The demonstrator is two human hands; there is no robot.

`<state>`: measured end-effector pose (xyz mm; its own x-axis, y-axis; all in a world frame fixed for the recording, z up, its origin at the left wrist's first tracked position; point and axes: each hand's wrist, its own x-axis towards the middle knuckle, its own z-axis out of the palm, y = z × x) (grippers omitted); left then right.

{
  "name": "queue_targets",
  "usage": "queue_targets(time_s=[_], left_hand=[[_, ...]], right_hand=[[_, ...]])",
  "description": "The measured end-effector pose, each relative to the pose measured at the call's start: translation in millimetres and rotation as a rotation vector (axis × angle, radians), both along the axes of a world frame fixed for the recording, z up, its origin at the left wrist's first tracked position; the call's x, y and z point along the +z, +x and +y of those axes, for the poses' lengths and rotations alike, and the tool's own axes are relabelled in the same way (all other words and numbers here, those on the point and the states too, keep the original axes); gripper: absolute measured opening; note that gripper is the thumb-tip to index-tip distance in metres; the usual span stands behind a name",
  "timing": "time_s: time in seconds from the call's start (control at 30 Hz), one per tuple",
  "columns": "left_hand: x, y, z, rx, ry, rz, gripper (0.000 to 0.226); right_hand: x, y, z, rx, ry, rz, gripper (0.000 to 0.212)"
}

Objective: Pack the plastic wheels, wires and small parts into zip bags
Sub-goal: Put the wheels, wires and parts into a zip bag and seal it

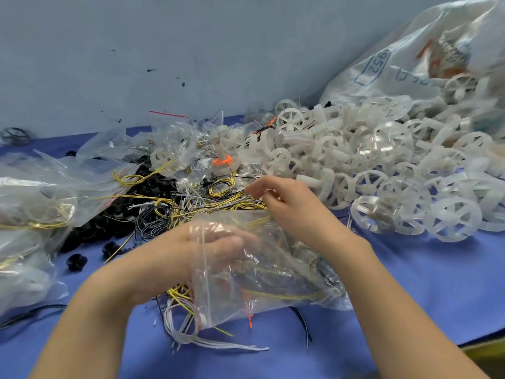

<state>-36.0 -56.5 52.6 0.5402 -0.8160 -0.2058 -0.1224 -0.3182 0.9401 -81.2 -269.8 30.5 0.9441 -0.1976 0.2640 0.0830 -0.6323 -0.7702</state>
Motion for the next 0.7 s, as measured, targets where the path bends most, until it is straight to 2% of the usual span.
queue_targets(time_s=[0.07,0.1,0.2,0.27,0.33,0.4,0.5,0.6,0.7], left_hand=[[1.3,10.7,18.4,-0.003,-0.060,0.039,0.034],[1.5,15.9,27.0,0.064,-0.107,0.062,0.036],[-15.4,43.7,50.1,0.608,-0.208,0.046,0.028],[-30.7,60.0,62.7,0.915,-0.100,-0.135,0.024],[-45.5,71.9,78.2,1.086,0.126,-0.457,0.022],[-54.8,72.0,90.9,1.118,0.347,-0.709,0.028],[-64.5,72.6,100.0,1.026,0.589,-0.837,0.035],[-70.2,72.8,103.7,0.922,0.771,-0.810,0.045],[-71.5,69.2,104.1,0.889,0.820,-0.763,0.049]], right_hand=[[2.6,2.1,10.1,0.019,-0.003,-0.018,0.035],[4.1,3.6,15.4,0.029,-0.001,-0.032,0.035],[8.1,8.4,30.4,0.069,-0.024,-0.055,0.036],[10.7,11.3,39.2,0.095,-0.041,-0.072,0.035],[12.7,14.5,46.7,0.121,-0.037,-0.089,0.035],[13.7,17.2,54.3,0.149,-0.043,-0.088,0.034],[15.2,20.1,64.0,0.183,-0.057,-0.123,0.035],[17.4,20.6,69.6,0.215,-0.096,-0.137,0.038],[18.3,20.0,70.6,0.257,-0.122,-0.153,0.043]])
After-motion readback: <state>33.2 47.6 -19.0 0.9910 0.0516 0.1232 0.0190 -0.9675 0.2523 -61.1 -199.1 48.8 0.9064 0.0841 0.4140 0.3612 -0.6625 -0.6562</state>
